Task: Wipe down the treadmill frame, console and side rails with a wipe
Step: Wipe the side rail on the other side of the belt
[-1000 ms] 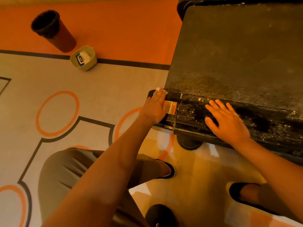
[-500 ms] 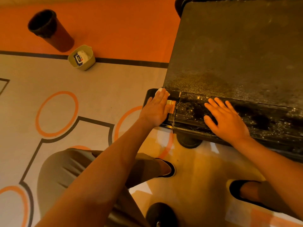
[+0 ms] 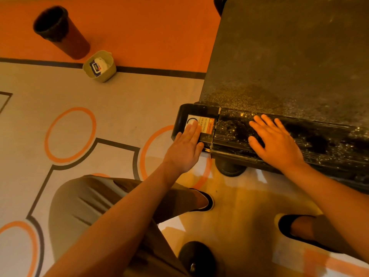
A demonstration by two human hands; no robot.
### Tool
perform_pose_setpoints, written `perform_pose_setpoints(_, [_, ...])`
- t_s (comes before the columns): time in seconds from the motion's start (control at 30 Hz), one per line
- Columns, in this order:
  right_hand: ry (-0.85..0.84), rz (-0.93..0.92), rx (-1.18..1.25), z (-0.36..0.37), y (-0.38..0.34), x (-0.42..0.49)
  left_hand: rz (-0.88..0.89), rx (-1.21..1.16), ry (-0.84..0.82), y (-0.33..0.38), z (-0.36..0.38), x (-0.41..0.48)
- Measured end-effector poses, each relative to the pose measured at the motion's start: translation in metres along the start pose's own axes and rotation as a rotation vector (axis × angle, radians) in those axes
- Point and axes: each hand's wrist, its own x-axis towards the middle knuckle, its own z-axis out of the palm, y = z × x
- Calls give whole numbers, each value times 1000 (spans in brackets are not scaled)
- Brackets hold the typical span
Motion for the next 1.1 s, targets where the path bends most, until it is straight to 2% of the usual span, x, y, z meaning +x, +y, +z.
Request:
perform_pose_setpoints(0.13, [0, 2, 0, 1, 1, 0, -39, -12, 10, 5, -4, 31])
perform_pose_setpoints(0.37, [9, 3, 3, 2, 1, -1, -11, -21, 2, 8, 6, -1])
perform_pose_setpoints(0.67, [-7, 6, -2, 1, 1, -1, -4, 23, 43, 13, -18, 82])
perform_pose_setpoints(0.93, [-8, 10, 4, 1, 1, -1, 50, -20, 15, 12, 5, 8])
perform_pose_setpoints(1.1, [-5, 13, 11, 0, 0, -1, 63, 52, 40, 20, -4, 65])
